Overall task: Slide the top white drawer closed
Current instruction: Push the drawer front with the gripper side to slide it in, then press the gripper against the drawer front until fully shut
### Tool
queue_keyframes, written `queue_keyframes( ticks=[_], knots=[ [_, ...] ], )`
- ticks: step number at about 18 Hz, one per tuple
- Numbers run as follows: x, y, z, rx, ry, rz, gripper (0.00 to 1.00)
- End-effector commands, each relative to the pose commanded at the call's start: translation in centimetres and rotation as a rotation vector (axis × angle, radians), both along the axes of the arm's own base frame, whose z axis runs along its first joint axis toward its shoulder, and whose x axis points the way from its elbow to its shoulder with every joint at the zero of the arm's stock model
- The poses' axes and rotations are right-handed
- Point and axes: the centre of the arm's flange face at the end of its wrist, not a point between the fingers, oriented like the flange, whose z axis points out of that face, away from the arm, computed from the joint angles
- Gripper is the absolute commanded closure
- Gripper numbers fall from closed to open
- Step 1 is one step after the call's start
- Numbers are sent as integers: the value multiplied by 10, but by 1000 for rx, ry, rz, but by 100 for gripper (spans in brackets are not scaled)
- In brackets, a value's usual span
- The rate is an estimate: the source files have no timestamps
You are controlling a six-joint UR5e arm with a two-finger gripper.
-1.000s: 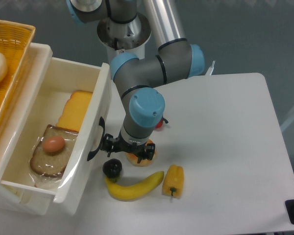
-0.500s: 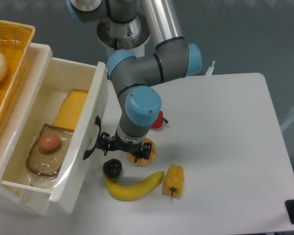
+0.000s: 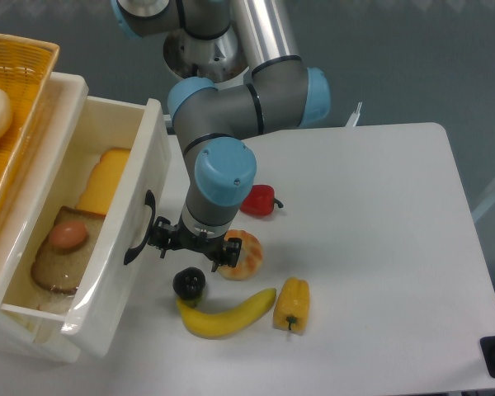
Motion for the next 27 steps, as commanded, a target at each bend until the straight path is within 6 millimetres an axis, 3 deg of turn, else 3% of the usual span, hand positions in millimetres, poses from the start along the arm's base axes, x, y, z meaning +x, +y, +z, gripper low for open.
queue_keyframes(
  ticks=[16, 27],
  knots=[
    [56, 23, 7, 10, 20, -89, 0],
    [69, 28, 7, 6, 33, -120, 0]
  ],
)
